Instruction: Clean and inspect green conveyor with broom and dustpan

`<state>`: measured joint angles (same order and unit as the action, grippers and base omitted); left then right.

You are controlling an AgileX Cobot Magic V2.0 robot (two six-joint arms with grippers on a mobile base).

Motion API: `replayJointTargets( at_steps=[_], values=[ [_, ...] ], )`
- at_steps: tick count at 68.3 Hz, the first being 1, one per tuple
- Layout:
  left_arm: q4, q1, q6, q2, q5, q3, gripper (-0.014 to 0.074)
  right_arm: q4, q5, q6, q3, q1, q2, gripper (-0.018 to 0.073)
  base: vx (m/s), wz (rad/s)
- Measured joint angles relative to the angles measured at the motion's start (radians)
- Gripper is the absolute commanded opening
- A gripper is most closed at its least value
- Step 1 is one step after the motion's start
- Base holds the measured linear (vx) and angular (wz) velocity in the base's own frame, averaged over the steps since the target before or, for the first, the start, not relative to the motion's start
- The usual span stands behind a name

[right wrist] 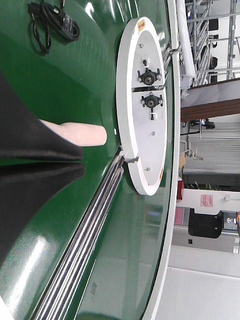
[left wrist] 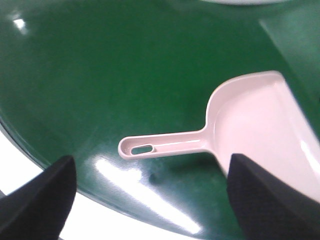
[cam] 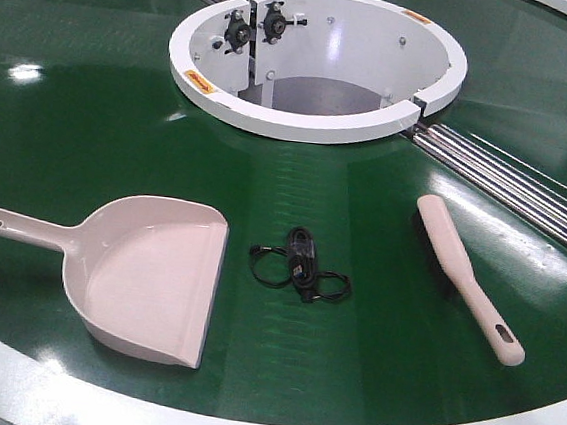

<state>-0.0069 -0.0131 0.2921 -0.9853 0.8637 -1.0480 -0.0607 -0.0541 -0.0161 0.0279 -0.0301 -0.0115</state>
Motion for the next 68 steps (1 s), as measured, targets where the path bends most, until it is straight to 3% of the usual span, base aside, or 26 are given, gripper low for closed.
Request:
replayJointTargets(
  at_steps=[18,37,53,62,68],
  values=[
    [-0.069,0.000,0.413,-0.340,0.259,-0.273,0.0576,0.000,0.000,0.000,0.000,0.000,0.000,-0.0008,0.00,0.00],
    [-0.067,0.000,0.776,-0.515,0.207,-0.302,0.0571,0.000,0.000,0.000,0.000,0.000,0.000,-0.0008,0.00,0.00],
    [-0.098,0.000,1.059,-0.609,0.178,-0.302,0.0492,0.000,0.000,0.000,0.000,0.000,0.000,-0.0008,0.00,0.00],
    [-0.100,0.000,1.164,-0.657,0.156,-0.302,0.0468,0.000,0.000,0.000,0.000,0.000,0.000,-0.0008,0.00,0.00],
    [-0.100,0.000,1.188,-0.680,0.151,-0.302,0.0469,0.000,0.000,0.000,0.000,0.000,0.000,-0.0008,0.00,0.00]
  ],
)
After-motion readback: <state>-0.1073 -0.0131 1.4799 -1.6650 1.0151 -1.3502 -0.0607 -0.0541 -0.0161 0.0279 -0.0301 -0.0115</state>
